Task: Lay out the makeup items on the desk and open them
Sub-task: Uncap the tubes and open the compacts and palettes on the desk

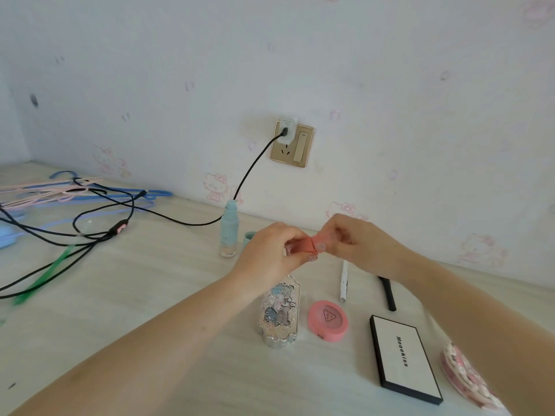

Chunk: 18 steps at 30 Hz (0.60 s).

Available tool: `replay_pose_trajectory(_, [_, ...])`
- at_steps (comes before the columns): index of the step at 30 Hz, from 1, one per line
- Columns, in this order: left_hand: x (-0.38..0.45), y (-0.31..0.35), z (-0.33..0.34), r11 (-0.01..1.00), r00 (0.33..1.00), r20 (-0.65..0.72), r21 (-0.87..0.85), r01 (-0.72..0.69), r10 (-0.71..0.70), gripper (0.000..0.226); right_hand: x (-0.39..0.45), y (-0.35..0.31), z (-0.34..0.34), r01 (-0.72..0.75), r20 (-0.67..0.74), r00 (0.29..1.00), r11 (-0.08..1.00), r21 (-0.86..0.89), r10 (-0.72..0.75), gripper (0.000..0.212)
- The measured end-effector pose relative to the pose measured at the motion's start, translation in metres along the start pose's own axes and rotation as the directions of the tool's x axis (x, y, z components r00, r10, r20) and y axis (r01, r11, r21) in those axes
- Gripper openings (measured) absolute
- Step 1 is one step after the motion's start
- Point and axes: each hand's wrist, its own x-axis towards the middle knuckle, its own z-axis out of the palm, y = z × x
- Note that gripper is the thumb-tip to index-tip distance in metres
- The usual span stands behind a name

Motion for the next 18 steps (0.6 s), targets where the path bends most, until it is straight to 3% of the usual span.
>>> replay_pose_trajectory(3, [-0.004,0.001,-0.002,1.000,1.000,-0.016,-0.011,0.010,-0.010,0.021,-0.004,-0.001,0.000,0.097,-0.007,0.995,0.995,-0.006,-0.097,0.033])
replay_pose_trajectory(8, [-0.009,0.006,-0.006,0.999,1.000,-0.021,-0.032,-0.004,0.004,0.021,-0.004,-0.016,-0.003,-0.146,0.028,0.989,0.989,0.005,0.146,0.041])
replay_pose_trajectory(11, [-0.012,0.006,-0.009,0.999,1.000,-0.025,-0.046,-0.002,0.000,0.022,-0.006,-0.027,-0.004,-0.194,0.080,0.977,0.978,-0.074,0.200,0.054])
replay_pose_trajectory(15, [-0.013,0.005,-0.013,0.998,0.999,-0.034,-0.057,0.010,-0.012,0.022,-0.009,-0.028,-0.003,-0.098,0.037,0.994,0.989,-0.109,0.102,0.039])
replay_pose_trajectory(18, [-0.015,0.001,-0.015,0.998,0.999,-0.035,-0.056,0.023,-0.025,0.020,-0.011,-0.024,0.000,-0.009,0.014,1.000,0.997,-0.076,0.010,0.009])
